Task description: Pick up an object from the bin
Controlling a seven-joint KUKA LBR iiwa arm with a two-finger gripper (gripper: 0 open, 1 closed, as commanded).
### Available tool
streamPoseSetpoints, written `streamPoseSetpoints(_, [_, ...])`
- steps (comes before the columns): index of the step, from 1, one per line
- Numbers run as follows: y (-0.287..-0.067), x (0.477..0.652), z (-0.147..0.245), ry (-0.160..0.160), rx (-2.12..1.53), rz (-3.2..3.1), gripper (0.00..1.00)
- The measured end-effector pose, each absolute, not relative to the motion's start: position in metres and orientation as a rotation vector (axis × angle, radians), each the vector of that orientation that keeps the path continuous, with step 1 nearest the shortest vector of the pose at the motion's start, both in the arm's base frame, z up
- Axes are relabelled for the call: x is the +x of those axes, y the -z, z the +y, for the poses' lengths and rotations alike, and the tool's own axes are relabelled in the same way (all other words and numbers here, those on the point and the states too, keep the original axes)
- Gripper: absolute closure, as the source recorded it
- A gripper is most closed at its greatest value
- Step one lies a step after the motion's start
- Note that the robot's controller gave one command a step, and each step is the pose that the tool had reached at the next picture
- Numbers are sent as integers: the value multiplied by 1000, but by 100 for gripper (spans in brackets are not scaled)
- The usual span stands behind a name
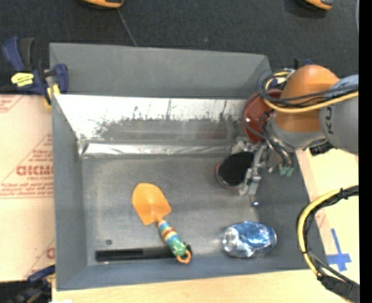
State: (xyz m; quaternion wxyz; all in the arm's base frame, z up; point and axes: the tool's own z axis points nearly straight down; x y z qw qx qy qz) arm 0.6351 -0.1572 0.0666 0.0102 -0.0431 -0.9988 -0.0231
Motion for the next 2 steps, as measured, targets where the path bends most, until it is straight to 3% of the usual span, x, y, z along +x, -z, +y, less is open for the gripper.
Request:
streamPoseSetpoints(1, [-69, 637, -157, 71, -137, -3122, 100])
streamPoseSetpoints(2, [-69, 637, -157, 72, -140, -3122, 100])
